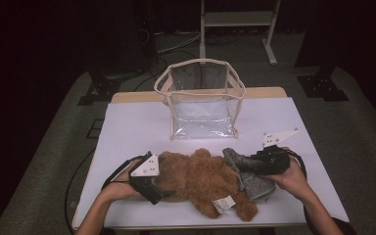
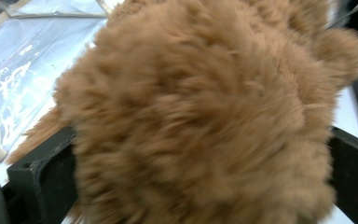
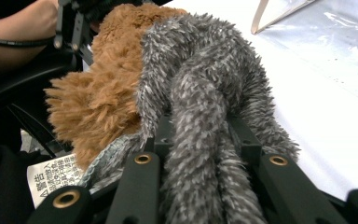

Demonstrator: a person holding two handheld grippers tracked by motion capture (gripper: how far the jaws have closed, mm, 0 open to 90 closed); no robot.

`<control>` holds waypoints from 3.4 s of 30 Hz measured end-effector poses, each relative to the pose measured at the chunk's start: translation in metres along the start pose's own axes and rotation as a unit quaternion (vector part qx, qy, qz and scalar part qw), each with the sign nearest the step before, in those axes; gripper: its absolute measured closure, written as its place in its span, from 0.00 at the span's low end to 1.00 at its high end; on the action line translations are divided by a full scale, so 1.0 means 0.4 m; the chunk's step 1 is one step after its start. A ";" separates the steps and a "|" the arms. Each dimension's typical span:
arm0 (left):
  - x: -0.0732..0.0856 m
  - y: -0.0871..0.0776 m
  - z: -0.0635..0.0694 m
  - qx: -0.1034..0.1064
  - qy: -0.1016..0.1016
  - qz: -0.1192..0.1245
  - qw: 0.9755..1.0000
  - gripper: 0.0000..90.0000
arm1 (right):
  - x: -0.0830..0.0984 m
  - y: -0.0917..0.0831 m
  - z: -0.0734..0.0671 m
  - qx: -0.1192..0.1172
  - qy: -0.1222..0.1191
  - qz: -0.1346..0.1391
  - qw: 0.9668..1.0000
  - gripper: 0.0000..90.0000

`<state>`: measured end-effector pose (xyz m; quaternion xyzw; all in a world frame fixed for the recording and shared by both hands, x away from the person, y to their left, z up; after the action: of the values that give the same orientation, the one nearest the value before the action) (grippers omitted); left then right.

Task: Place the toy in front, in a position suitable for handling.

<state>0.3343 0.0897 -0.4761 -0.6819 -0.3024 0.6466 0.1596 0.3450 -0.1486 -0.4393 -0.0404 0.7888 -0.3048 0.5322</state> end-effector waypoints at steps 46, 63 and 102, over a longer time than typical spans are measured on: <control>-0.009 -0.115 0.023 -0.002 -0.017 -0.021 1.000 0.29 | 0.040 0.025 0.058 0.061 -0.007 -0.051 0.997 0.77; -0.001 -0.121 0.032 0.005 -0.015 -0.018 1.000 0.29 | 0.025 0.091 0.035 0.027 -0.011 -0.049 0.998 0.76; -0.001 -0.121 0.029 0.001 -0.007 -0.021 1.000 0.28 | 0.069 0.021 0.002 0.033 -0.007 -0.037 0.999 0.76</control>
<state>0.3132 0.1246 -0.4476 -0.6703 -0.3173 0.6484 0.1720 0.3359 -0.1527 -0.4662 -0.0541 0.7727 -0.3503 0.5266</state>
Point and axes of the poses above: each handheld gripper's, and its own axes: y roughly forward along the jaws, x roughly out of its underside, z roughly to its right, the point moved 10 cm from there along y, roughly forward along the jaws, and after that the axes turned 5 degrees about x, right-handed, at the moved point
